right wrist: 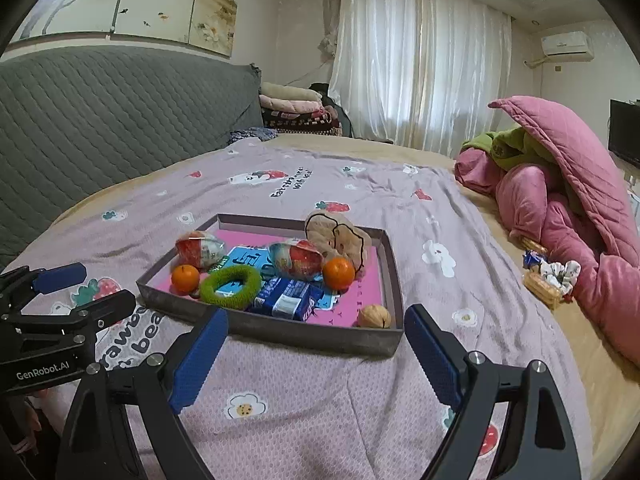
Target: Organize objects
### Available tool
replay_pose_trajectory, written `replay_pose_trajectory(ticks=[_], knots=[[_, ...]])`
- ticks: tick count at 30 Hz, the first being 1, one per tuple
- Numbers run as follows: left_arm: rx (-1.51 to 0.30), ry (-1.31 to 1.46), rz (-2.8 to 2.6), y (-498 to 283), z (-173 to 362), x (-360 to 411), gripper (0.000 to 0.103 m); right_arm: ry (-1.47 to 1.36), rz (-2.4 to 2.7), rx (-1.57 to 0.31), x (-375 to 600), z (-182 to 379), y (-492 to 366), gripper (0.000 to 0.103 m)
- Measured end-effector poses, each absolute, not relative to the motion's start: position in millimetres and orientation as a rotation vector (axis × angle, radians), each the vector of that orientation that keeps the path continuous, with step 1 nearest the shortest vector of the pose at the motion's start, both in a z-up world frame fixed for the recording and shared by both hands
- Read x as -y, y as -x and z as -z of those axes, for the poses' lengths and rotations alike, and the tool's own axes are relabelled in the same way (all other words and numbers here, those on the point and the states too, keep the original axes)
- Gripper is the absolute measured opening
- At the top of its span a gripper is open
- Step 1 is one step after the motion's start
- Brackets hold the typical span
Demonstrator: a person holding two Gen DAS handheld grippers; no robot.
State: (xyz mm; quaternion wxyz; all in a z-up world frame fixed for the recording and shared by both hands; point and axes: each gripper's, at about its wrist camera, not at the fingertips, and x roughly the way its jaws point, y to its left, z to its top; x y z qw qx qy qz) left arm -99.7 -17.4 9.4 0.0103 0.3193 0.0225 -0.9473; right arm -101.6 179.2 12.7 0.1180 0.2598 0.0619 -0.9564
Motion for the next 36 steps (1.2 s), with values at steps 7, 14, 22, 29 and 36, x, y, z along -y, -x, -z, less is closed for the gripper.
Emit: replay_pose_trajectory(ticks=[7, 14, 22, 29, 36], knots=[[-0.062, -1.005, 2.958, 99.7, 7.3, 16.5, 0.082, -0.75, 2.805, -0.147, -180.9, 1.5, 92.0, 0.09], [-0.059, -1.023, 2.948, 99.1, 22.5, 18.4, 0.082, -0.805, 2.788, -0.151, -177.2, 24.2, 91.0, 0.09], [-0.061, -1.036, 2.936, 102.6, 33.5, 21.0, 0.082, -0.83, 2.776, -0.121, -176.8, 42.6, 88.1, 0.09], [-0.086, -1.069, 2.937, 102.8, 44.0, 20.3, 0.082, -0.826, 2.773, -0.105, -178.0, 46.9, 88.4, 0.09], [-0.052, -1.087, 2.943, 97.9, 52.5, 11.8, 0.082, -0.864, 2.759, -0.122, -178.3, 57.2, 88.3, 0.09]])
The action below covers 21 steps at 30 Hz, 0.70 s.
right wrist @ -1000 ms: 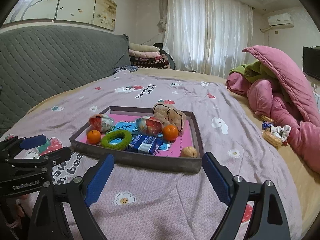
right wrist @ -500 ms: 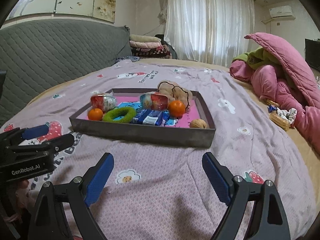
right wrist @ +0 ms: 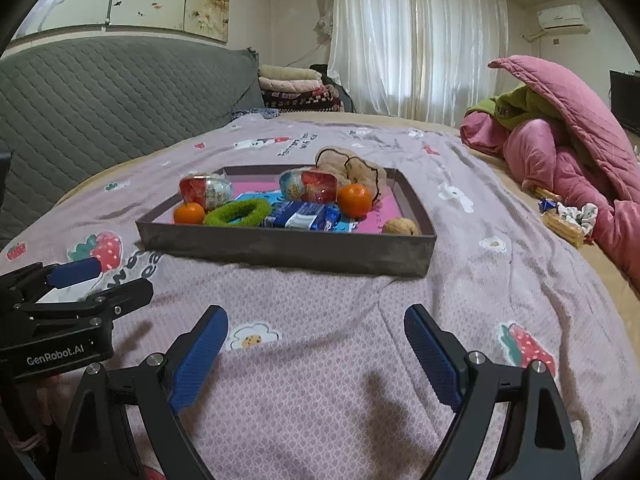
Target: Organize objects
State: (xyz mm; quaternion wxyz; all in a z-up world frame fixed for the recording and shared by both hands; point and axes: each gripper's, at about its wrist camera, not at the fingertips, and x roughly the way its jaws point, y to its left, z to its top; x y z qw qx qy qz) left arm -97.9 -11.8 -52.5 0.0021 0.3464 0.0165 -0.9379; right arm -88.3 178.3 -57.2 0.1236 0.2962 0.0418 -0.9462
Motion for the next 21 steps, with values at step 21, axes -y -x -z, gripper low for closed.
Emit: replay_pose_trajectory(ticks=[21], knots=[[-0.056, -1.1, 2.933, 98.6, 57.8, 11.3, 0.082, -0.897, 2.74, -0.13, -175.6, 67.2, 88.6, 0.09]])
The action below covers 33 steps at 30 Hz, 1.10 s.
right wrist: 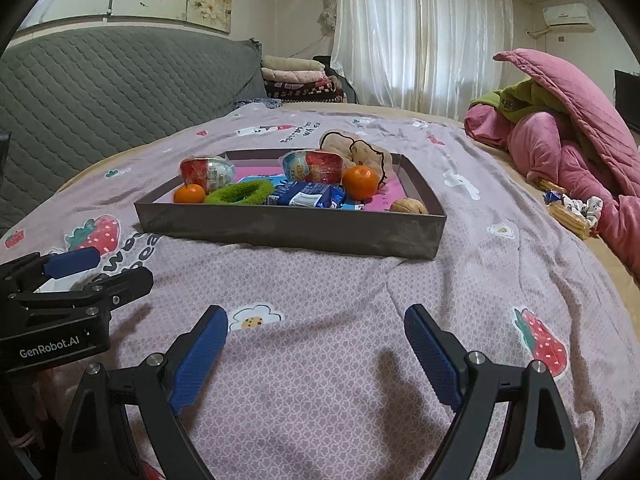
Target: Organize objects
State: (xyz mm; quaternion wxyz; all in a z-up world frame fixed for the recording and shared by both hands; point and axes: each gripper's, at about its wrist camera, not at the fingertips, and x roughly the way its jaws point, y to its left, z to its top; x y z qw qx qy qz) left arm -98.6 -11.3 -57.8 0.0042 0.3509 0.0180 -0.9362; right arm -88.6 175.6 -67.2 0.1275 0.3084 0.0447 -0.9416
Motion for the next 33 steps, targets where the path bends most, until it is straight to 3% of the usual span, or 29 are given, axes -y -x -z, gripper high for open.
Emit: replay_pose_trajectory(ticks=[33], knots=[[-0.05, -1.131, 2.917, 102.4, 62.7, 11.1, 0.082, -0.915, 2.741, -0.13, -177.2, 71.5, 90.1, 0.09]])
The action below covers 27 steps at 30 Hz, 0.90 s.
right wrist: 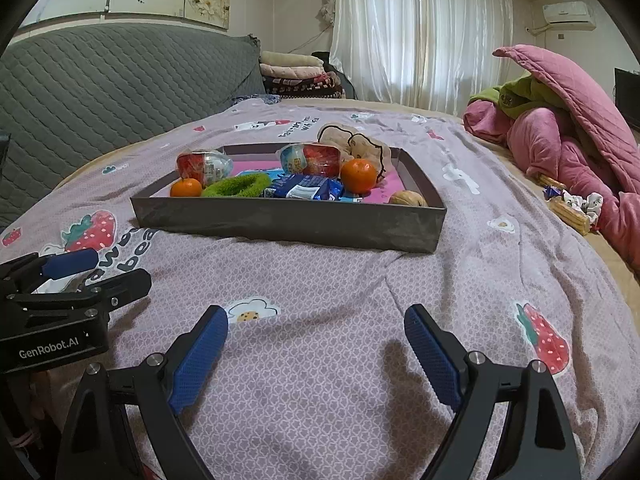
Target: Organize objects
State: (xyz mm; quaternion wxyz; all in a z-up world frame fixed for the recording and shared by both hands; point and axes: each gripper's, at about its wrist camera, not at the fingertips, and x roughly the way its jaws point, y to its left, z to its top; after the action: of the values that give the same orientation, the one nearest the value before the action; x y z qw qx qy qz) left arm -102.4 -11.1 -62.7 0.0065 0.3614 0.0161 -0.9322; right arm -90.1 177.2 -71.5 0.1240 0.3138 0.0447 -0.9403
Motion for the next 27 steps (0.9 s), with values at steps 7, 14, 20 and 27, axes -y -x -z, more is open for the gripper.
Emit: replay_pose_trajectory(ticks=[7, 14, 20, 27], knots=[[-0.056, -1.136, 2.918, 102.6, 63.1, 10.5, 0.082, -0.916, 2.74, -0.132, -177.0, 71.9, 91.4, 0.09], [-0.062, -1.14, 2.914, 103.3, 64.8, 11.2, 0.082, -0.917, 2.739, -0.134, -177.1, 72.1, 91.3, 0.09], [-0.063, -1.143, 2.913, 103.9, 66.0, 11.0, 0.082, -0.918, 2.738, -0.136, -176.3, 73.0, 91.0, 0.09], [-0.069, -1.156, 2.93, 105.0, 68.3, 10.8, 0.081, -0.92, 2.738, -0.136, -175.8, 73.2, 90.8, 0.09]])
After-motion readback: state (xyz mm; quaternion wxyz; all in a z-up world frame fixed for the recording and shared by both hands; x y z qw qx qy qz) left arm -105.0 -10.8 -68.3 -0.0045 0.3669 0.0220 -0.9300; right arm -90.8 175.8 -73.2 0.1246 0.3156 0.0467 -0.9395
